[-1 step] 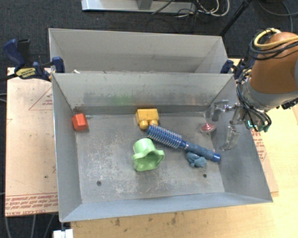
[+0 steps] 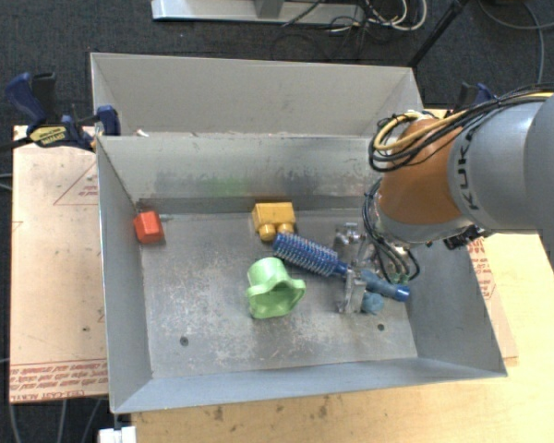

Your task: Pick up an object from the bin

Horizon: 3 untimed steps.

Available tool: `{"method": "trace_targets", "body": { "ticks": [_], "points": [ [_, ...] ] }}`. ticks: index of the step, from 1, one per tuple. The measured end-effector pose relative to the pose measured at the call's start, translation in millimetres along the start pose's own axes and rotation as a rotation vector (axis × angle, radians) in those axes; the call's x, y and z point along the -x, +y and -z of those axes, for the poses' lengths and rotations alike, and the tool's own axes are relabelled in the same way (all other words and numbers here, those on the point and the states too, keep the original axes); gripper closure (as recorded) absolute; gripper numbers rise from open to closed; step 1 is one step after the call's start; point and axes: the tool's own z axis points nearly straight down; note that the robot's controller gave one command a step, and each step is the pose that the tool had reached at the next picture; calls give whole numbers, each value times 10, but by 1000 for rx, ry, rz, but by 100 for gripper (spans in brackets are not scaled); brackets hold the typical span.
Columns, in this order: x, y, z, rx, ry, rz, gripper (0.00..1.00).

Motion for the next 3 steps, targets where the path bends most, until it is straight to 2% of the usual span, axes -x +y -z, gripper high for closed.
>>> {"method": "trace_targets", "body": {
  "ticks": [1, 2, 3],
  "points": [
    [79, 426, 358, -2, -12, 159, 0],
    [152, 572, 347, -2, -10, 102, 0],
    [239, 547, 40, -2, -7, -41, 0]
  ]
}}
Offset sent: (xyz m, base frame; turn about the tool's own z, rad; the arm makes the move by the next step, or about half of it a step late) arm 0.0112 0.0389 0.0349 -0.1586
